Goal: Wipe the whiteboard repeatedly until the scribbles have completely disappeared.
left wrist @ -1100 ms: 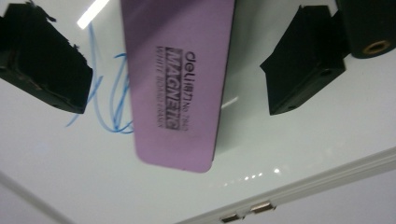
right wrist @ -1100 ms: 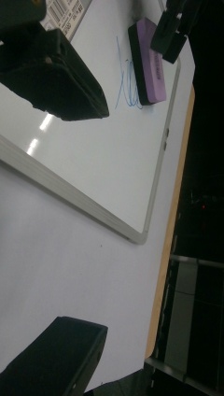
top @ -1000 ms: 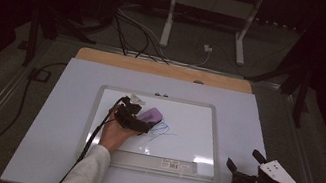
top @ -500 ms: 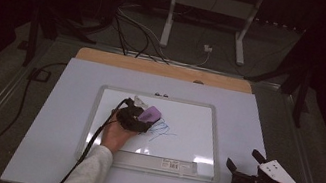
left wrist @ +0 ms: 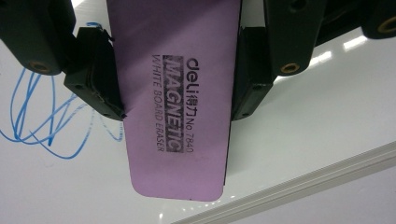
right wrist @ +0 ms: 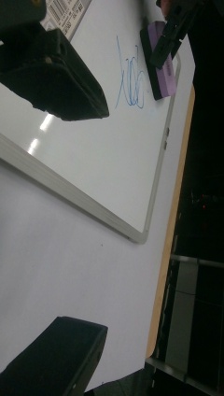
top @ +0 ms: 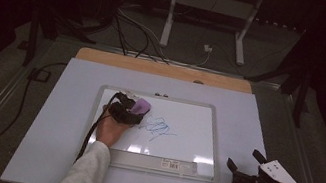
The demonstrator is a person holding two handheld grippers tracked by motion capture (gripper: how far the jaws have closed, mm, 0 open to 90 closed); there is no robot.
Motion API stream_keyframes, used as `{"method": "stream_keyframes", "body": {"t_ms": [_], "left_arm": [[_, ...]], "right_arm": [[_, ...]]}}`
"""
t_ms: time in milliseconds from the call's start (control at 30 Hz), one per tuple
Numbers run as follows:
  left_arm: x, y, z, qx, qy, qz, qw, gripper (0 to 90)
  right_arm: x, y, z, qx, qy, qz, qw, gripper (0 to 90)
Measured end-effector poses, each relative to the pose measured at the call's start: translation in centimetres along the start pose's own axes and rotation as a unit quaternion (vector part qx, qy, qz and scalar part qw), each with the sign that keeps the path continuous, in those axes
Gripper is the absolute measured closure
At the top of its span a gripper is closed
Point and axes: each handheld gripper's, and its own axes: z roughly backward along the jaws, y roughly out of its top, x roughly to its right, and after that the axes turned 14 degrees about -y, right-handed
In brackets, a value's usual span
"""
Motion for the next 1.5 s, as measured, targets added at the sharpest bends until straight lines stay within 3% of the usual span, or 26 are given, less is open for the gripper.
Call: {"method": "stream_keyframes", "body": {"t_ms": [100, 267, 367, 433, 600, 767, 833, 900, 1100, 1167, 1233, 1300, 1500], "left_arm": [[1.1, 0.0, -0.3, -0.006, -0.003, -0.012, 0.9999, 41.7], [3.6, -0.3, -0.8, -0.016, -0.033, -0.048, 0.9982, 41.6], [4.2, -0.3, -0.8, -0.021, -0.027, -0.06, 0.9976, 41.7], [3.8, -0.2, -0.8, -0.022, -0.034, -0.051, 0.9979, 41.7], [1.7, -0.1, -0.3, -0.014, -0.014, -0.015, 0.9997, 41.7], [-0.1, 0.0, 0.1, -0.003, 0.004, 0.02, 0.9998, 41.8], [0.1, -0.1, 0.1, -0.005, 0.009, 0.018, 0.9998, 41.8], [0.7, -0.1, 0.0, -0.006, -0.001, 0.014, 0.9999, 41.8], [3.4, -0.8, -0.3, -0.016, -0.036, -0.021, 0.999, 41.8], [3.9, -0.9, -0.3, -0.02, -0.037, -0.032, 0.9986, 41.8], [3.6, -0.9, -0.2, -0.02, -0.041, -0.028, 0.9986, 41.8], [3.1, -0.8, -0.1, -0.019, -0.025, -0.026, 0.9992, 41.8], [0.2, -0.5, 0.6, -0.008, 0.01, 0.022, 0.9997, 41.8]], "right_arm": [[-0.1, 0.0, 0.0, 0.0, 0.0, 0.001, 1.0, 0.4], [-0.1, 0.0, 0.0, 0.0, 0.001, 0.001, 1.0, 0.4], [-0.1, 0.0, 0.0, 0.0, 0.0, 0.001, 1.0, 0.4], [-0.1, 0.0, 0.0, 0.0, 0.0, 0.001, 1.0, 0.4], [0.1, 0.0, 0.1, 0.0, -0.001, -0.001, 1.0, 0.4], [0.0, 0.0, 0.0, 0.0, -0.001, 0.0, 1.0, 0.4], [0.0, 0.0, 0.0, -0.001, -0.001, -0.001, 1.0, 0.4], [0.0, 0.0, 0.0, 0.0, -0.001, -0.001, 1.0, 0.4], [-0.1, 0.0, 0.0, 0.0, 0.0, 0.0, 1.0, 0.4], [-0.1, 0.0, 0.0, -0.001, 0.0, 0.0, 1.0, 0.4], [-0.1, 0.0, 0.0, 0.0, -0.001, 0.001, 1.0, 0.4], [0.0, 0.0, 0.1, 0.001, -0.001, 0.0, 1.0, 0.4], [0.1, 0.0, 0.1, 0.0, -0.002, -0.002, 1.0, 0.4]]}}
